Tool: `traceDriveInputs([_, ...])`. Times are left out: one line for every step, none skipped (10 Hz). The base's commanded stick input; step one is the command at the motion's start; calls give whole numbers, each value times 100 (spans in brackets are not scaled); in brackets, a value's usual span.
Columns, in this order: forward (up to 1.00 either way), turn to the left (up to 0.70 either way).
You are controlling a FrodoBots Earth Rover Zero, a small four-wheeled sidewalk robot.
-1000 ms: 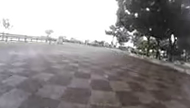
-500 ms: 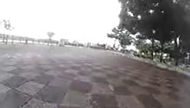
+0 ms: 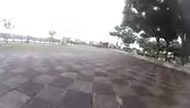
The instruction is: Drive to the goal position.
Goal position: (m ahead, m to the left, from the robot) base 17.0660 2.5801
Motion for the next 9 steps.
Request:
traceDriveInputs([85,-33])
traceDriveInputs([85,-33])
traceDriveInputs([85,-22])
traceDriveInputs([85,-6])
traceDriveInputs([85,1])
traceDriveInputs([85,1])
traceDriveInputs([85,1])
traceDriveInputs([85,1])
traceDriveInputs([85,1])
